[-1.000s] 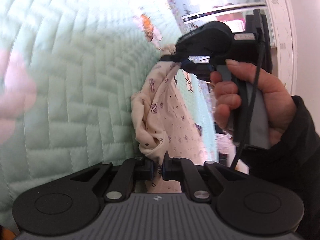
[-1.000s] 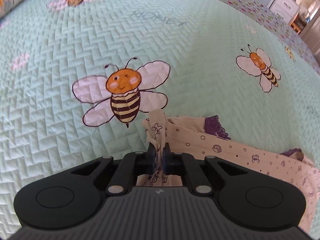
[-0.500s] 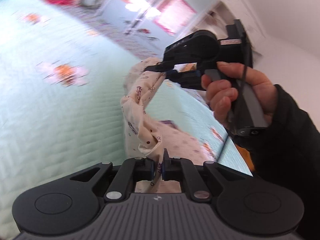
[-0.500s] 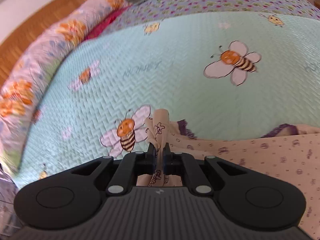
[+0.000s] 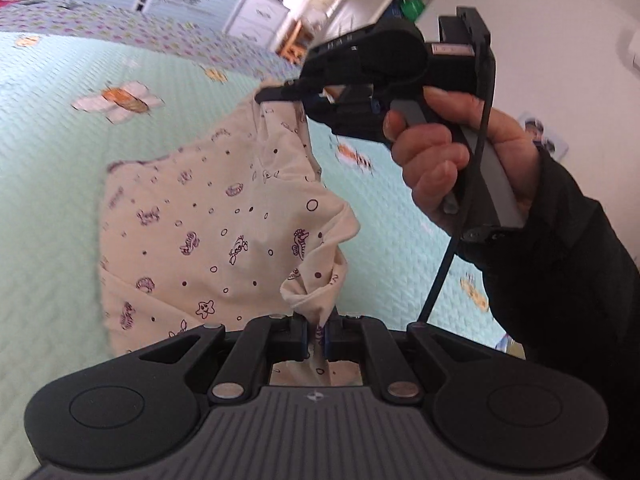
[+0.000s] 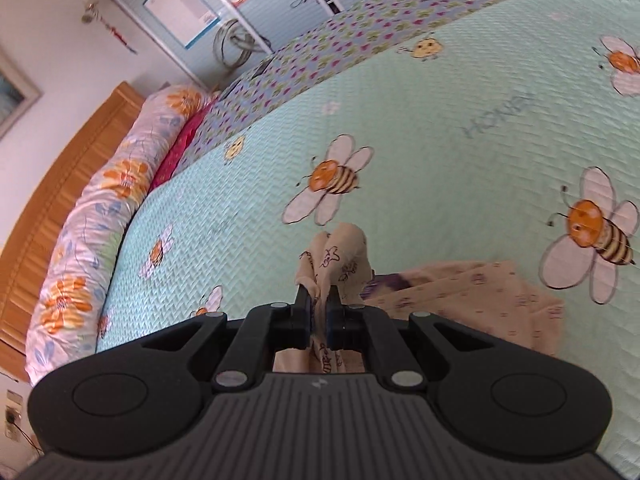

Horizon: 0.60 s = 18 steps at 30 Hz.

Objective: Fold clothes
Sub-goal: 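Lift the gripped nightgown edge with both grippers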

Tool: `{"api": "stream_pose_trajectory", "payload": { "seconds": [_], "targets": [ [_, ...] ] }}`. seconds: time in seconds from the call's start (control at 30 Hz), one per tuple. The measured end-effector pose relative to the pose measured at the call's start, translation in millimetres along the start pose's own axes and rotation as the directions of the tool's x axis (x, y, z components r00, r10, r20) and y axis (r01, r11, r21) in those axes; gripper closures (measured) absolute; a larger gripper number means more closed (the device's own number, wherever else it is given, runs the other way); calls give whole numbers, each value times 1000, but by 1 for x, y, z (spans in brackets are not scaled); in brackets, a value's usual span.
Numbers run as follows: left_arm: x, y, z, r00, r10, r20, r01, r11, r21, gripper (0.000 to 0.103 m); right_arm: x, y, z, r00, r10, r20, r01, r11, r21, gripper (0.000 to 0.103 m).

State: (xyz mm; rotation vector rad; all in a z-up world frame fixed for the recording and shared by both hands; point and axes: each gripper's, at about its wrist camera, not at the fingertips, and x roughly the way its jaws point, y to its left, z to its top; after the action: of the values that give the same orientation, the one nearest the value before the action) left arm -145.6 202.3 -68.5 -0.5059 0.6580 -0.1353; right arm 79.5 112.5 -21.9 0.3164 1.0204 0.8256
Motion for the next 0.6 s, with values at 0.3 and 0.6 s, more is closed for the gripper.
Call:
{"api": "stream_pose_trajectory", "payload": {
  "seconds": [0.3, 0.6],
  "targets": [
    [63, -19, -18, 980, 81, -181, -70, 995, 64, 97, 16, -106, -26, 999, -4, -52, 10, 992, 129, 97],
    [78, -31, -24, 965, 140, -221, -109, 983, 148, 94, 24, -122, -25, 998, 61, -33, -55, 988, 143, 95]
  ]
}}
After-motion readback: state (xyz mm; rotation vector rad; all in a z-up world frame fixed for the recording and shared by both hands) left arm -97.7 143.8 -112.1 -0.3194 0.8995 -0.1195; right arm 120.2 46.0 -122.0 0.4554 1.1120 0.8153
